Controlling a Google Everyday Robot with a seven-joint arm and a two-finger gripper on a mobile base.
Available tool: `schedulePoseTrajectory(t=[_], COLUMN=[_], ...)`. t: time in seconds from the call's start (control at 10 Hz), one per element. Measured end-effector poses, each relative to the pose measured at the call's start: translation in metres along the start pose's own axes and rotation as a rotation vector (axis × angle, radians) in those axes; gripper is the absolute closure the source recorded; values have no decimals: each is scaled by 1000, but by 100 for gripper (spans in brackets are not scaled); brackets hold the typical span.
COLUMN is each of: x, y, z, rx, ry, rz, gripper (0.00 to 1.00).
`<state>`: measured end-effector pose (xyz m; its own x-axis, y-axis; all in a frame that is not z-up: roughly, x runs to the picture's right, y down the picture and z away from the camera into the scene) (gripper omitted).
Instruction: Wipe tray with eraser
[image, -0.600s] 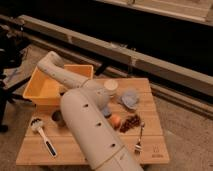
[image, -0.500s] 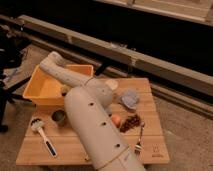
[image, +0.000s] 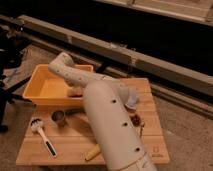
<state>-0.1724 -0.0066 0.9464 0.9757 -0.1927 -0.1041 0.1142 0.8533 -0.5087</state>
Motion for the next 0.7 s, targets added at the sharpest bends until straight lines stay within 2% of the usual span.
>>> schedulePoseTrajectory(t=[0.2,0.5,0.7], x=[-17,-71,-92], y=[4,9,13], z=[-3,-13,-16], rx=[-7,-5,0], ry=[-36,-93,-117], rz=[-45,-144,-202], gripper=[86,86,85])
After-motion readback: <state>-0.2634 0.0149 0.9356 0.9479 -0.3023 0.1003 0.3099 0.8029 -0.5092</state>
